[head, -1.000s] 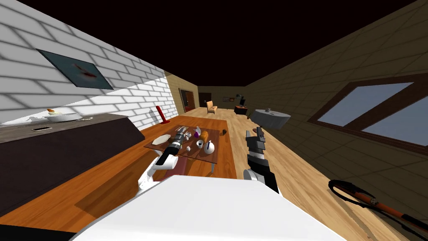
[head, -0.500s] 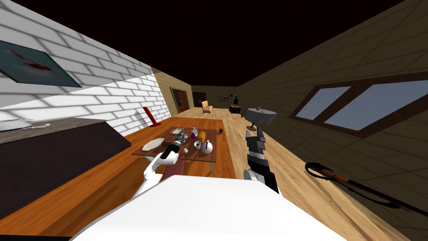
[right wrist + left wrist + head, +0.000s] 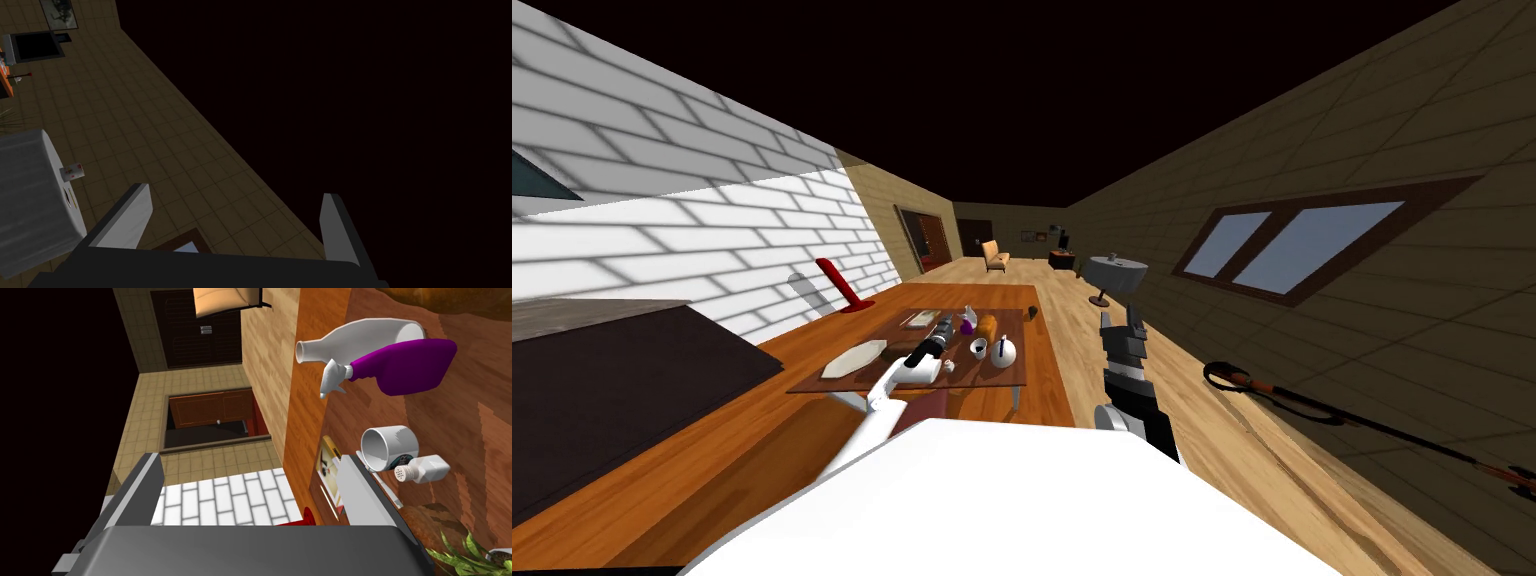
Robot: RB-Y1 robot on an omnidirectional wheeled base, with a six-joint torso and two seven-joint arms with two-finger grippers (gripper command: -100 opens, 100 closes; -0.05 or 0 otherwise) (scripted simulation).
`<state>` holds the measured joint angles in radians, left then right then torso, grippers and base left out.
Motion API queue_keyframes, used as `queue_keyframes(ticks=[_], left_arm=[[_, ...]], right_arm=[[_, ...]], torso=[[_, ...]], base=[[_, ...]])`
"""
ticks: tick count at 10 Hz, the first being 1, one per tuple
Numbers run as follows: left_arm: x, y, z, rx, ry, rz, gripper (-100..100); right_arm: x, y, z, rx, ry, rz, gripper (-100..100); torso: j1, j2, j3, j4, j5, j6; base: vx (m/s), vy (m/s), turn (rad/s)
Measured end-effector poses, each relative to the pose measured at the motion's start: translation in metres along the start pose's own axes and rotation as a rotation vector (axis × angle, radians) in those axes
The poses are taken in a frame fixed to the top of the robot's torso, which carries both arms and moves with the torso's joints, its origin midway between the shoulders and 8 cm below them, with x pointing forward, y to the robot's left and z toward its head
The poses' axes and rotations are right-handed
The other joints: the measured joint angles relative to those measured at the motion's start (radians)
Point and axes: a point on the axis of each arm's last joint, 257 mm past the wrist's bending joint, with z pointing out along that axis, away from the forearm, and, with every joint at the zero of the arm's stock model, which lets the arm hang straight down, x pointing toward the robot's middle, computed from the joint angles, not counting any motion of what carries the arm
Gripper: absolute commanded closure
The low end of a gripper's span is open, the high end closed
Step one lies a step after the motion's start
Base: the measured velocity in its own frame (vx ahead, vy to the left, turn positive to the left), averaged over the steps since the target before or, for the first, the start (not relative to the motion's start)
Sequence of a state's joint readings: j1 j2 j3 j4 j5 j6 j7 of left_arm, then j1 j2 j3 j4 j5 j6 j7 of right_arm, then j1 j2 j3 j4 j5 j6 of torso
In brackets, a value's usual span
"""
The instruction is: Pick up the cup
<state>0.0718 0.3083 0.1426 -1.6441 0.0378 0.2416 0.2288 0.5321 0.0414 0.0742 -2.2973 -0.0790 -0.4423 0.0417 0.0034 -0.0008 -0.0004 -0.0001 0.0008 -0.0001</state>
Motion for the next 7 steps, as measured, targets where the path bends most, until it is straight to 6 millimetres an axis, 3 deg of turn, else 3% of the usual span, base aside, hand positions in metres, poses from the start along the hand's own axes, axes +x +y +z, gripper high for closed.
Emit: queue_keyframes(ticks=[7], left_arm=[[-0.027, 0.066, 0.025, -0.228, -0.081, -0.068, -100]], right_arm=[[0.0, 0.0, 0.0, 0.0, 0.0, 0.0, 0]], torso=[[0.0, 0.0, 0.0, 0.0, 0.0, -0.001]], base=[[-0.021, 0.047, -0.209]])
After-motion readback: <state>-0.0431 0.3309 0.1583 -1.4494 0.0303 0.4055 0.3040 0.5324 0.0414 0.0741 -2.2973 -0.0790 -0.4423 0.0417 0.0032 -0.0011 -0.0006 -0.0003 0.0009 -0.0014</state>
